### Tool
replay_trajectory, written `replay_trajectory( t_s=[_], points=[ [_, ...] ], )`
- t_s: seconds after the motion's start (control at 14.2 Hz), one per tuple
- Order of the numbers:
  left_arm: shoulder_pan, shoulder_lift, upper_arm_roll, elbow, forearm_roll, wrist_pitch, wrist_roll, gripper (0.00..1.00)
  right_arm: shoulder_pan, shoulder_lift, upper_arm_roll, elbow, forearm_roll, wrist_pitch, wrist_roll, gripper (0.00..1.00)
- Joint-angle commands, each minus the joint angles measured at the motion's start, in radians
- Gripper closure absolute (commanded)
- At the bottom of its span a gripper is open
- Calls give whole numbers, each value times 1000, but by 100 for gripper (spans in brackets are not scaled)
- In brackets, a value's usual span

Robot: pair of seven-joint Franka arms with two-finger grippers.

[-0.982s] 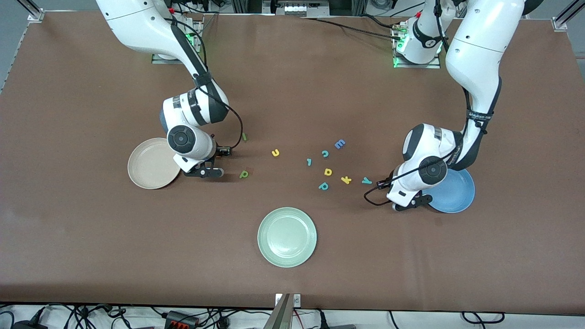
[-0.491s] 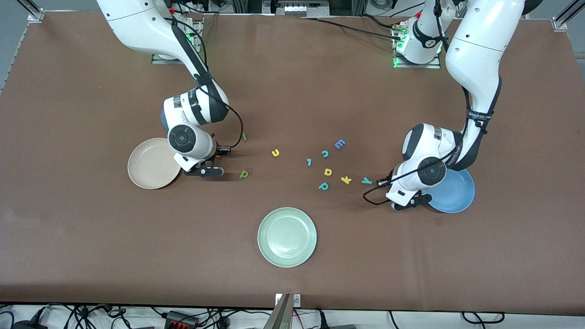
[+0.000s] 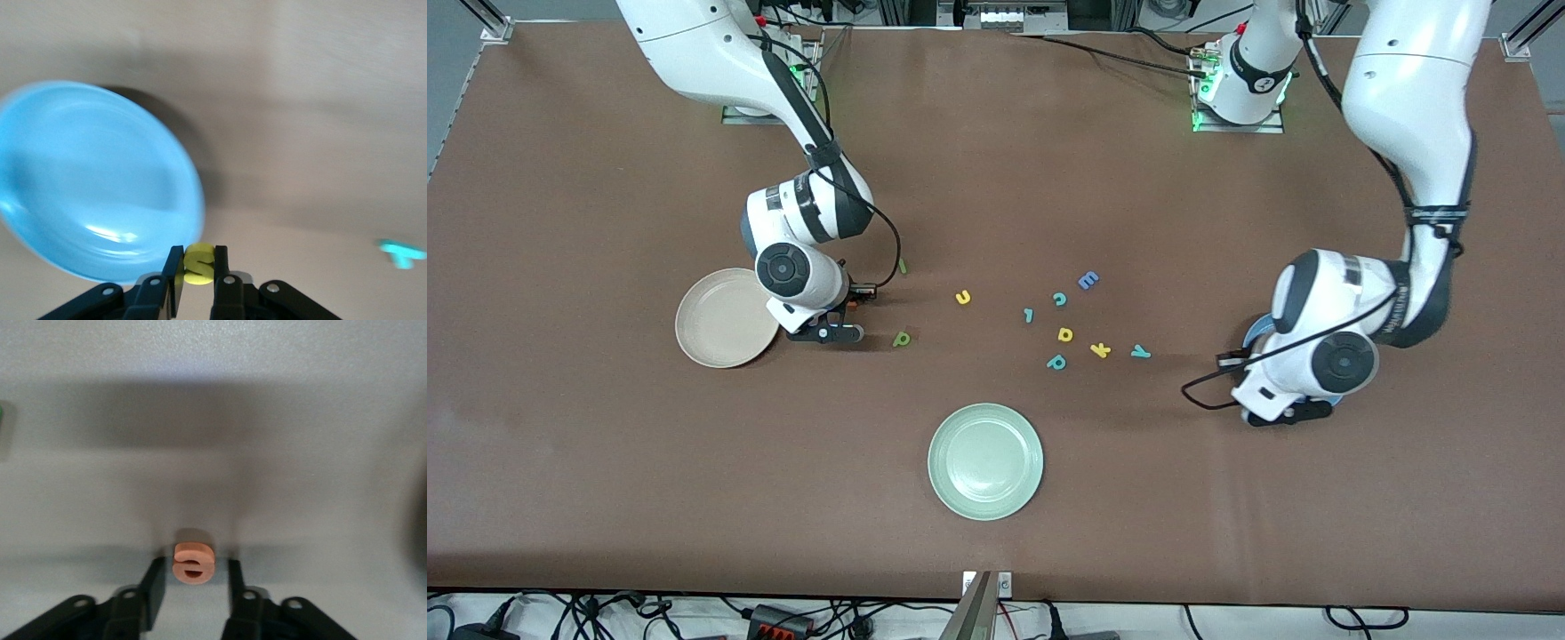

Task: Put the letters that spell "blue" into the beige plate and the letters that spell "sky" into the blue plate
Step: 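Drop the yellow s onto the blue plate with the left gripper, then drop the e on the beige plate while the left gripper reaches the y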

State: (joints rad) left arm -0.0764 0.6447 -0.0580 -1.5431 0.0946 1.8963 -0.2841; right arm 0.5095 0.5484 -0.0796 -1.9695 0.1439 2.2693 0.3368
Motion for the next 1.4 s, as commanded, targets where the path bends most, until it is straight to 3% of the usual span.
replay_trajectory(
  t_s=[0.0,0.07,0.14,0.21,0.28,0.56,0.7,1.05,1.19,1.26,1.33],
  points=[
    [78,3,-5,0,28,-17,181,84,6,5,-3,-3,13,19,2,68],
    [96,9,-6,-6,27,-8,222,81,3,5,-3,-2,13,19,-5,73],
    [98,12,-6,-11,27,-3,227,70,1,5,-5,0,13,19,-7,80],
    [95,12,-6,-20,25,1,218,24,-2,5,-5,10,13,16,-10,85],
    [95,13,-13,-20,25,1,217,0,-5,5,-5,21,13,12,-13,90],
    [79,12,-31,-12,-8,0,197,0,-54,-83,-29,29,10,-7,-27,93],
    [66,12,-55,-9,-96,18,98,0,-127,-93,-45,34,2,-34,-100,93],
    [-88,49,-63,-21,-105,168,-188,0,-261,-82,-89,26,-1,-97,-343,93],
    [-108,53,-95,-51,-104,249,-173,0,-266,-67,-101,20,-26,-114,-343,92],
    [-124,55,-106,-61,-102,268,-173,0,-269,-56,-111,17,-29,-114,-344,79],
    [-161,55,-108,-67,-93,268,-171,0,-282,-53,-111,18,-29,-113,-343,28]
  ],
)
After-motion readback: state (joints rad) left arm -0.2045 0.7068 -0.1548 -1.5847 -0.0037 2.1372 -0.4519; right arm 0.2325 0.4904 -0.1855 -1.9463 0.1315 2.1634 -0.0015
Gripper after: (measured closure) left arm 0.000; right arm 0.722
